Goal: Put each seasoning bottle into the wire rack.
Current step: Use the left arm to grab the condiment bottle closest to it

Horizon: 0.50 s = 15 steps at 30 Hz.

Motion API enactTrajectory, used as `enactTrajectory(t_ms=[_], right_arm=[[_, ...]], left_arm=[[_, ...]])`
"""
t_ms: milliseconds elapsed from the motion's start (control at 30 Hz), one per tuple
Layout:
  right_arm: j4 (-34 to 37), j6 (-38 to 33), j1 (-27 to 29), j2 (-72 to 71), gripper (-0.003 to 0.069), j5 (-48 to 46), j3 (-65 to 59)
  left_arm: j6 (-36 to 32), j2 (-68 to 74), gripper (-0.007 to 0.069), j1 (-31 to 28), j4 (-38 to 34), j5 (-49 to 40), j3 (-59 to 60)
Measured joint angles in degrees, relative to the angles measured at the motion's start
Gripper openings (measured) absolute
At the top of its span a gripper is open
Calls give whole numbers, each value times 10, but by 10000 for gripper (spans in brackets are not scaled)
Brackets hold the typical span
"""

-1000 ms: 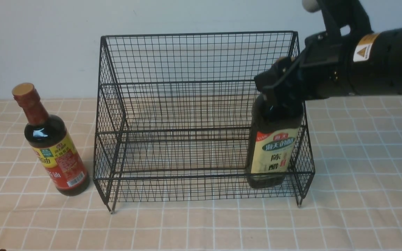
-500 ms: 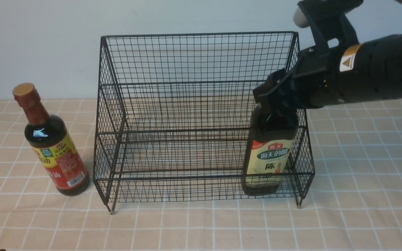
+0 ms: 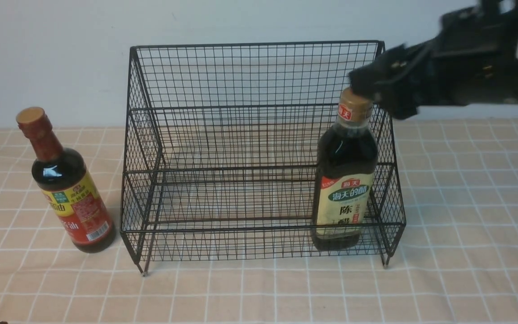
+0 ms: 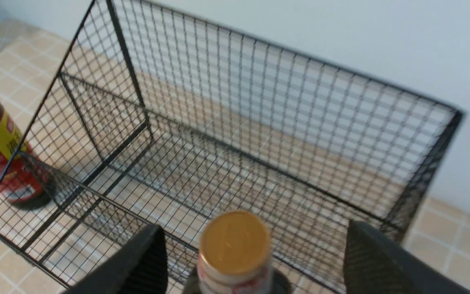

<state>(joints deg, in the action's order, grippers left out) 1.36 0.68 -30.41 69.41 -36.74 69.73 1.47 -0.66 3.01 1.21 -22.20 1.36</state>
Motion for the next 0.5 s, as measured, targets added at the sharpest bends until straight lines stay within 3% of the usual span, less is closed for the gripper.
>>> enactTrajectory(t_ms=[167, 267, 300, 333, 367, 500], right_arm=[[-65, 69, 0, -103, 400, -106, 2], [-102, 93, 0, -177, 207, -208, 2], [-105, 94, 0, -181, 182, -219, 2], [-111, 108, 0, -214, 97, -252, 2], [-111, 117, 0, -239, 59, -267, 2], [-106, 136, 0, -347, -5, -286, -17]], left_arm=[[0, 0, -7, 0, 0, 0, 0], [0, 0, -7, 0, 0, 0, 0], [0, 0, -7, 0, 0, 0, 0], [0, 0, -7, 0, 0, 0, 0], [0, 0, -7, 0, 0, 0, 0], [0, 0, -7, 0, 0, 0, 0]])
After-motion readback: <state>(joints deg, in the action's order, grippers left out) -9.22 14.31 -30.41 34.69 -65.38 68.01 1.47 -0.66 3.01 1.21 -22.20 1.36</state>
